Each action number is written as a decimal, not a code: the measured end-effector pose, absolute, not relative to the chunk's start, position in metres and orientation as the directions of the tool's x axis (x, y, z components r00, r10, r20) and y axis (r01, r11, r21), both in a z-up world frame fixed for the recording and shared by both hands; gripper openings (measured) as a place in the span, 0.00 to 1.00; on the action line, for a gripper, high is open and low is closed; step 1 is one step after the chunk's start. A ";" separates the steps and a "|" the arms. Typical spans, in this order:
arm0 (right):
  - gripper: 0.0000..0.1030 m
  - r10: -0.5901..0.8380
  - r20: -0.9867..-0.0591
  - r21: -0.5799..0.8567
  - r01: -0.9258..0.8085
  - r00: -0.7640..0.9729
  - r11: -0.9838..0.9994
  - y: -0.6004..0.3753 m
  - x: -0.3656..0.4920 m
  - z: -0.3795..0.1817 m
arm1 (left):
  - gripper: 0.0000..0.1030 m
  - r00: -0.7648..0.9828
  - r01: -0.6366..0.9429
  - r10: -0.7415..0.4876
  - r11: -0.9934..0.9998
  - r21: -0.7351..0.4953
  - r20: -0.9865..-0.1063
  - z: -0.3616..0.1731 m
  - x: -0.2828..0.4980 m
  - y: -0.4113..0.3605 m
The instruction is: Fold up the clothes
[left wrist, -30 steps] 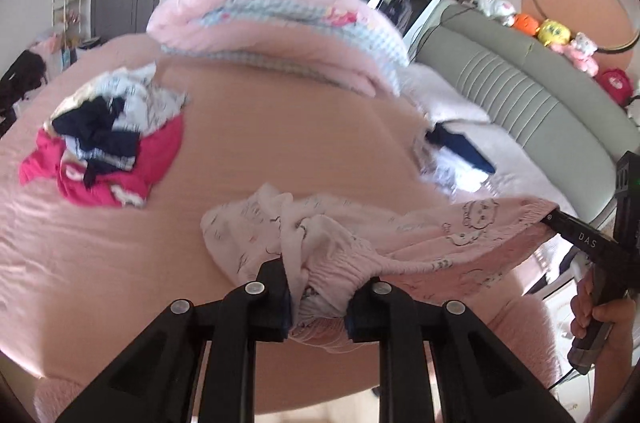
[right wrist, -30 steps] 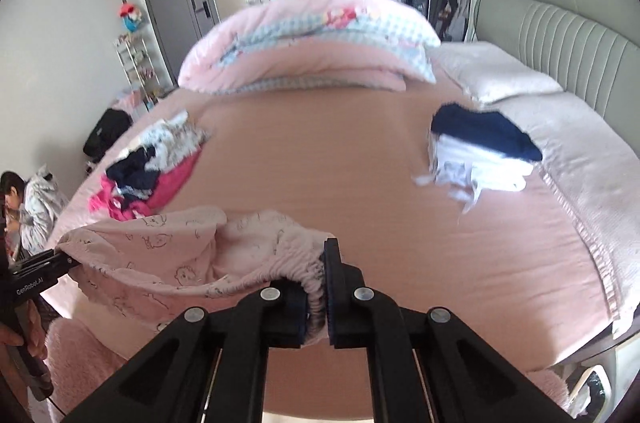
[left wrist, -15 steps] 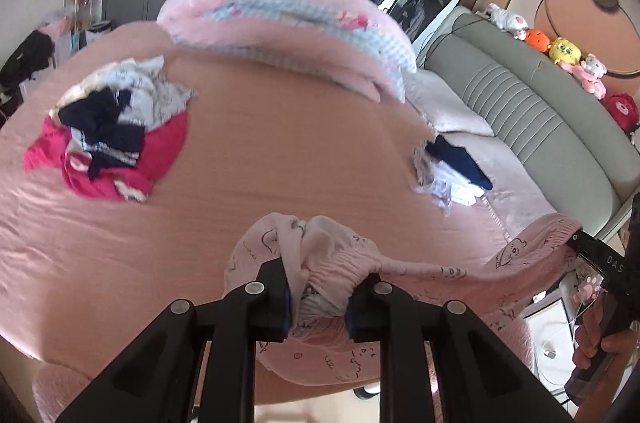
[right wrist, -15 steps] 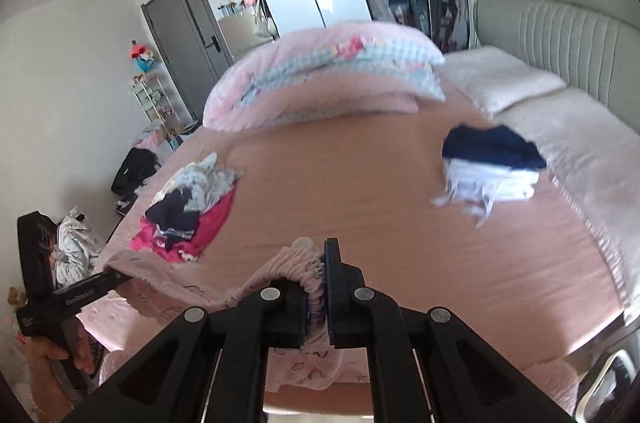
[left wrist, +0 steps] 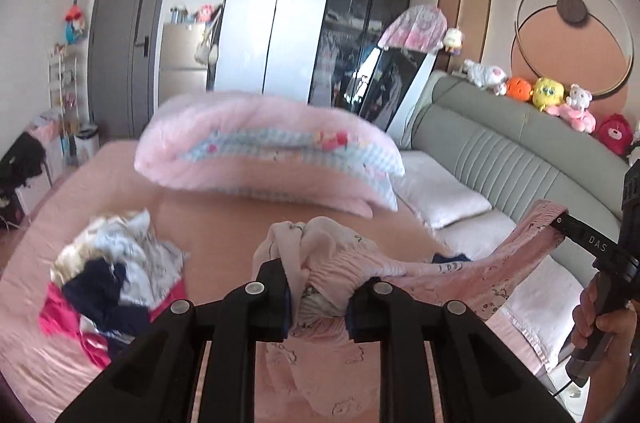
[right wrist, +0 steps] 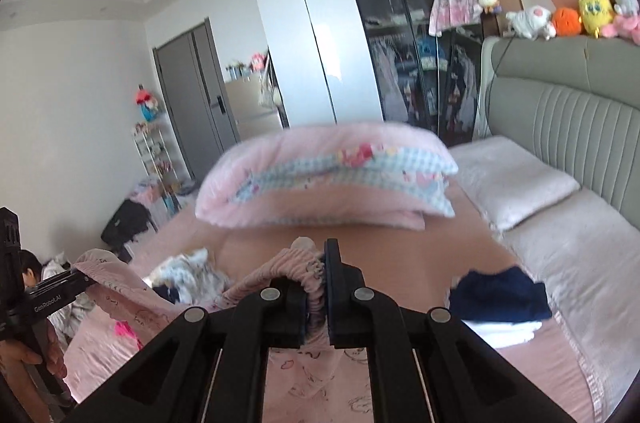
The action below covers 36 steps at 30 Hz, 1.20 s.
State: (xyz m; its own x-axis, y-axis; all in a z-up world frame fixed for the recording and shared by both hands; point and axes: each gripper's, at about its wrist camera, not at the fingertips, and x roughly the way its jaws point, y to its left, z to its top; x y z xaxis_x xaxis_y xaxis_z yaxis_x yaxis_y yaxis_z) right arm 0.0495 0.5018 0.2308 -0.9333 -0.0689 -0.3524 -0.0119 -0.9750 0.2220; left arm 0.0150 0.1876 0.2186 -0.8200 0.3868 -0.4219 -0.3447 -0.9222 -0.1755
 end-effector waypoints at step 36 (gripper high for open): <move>0.06 -0.024 -0.852 0.132 -0.170 -0.522 -0.977 0.478 0.151 -0.137 | 0.45 -0.452 -0.360 0.178 -0.933 -0.004 -0.874 -0.123 0.127 0.191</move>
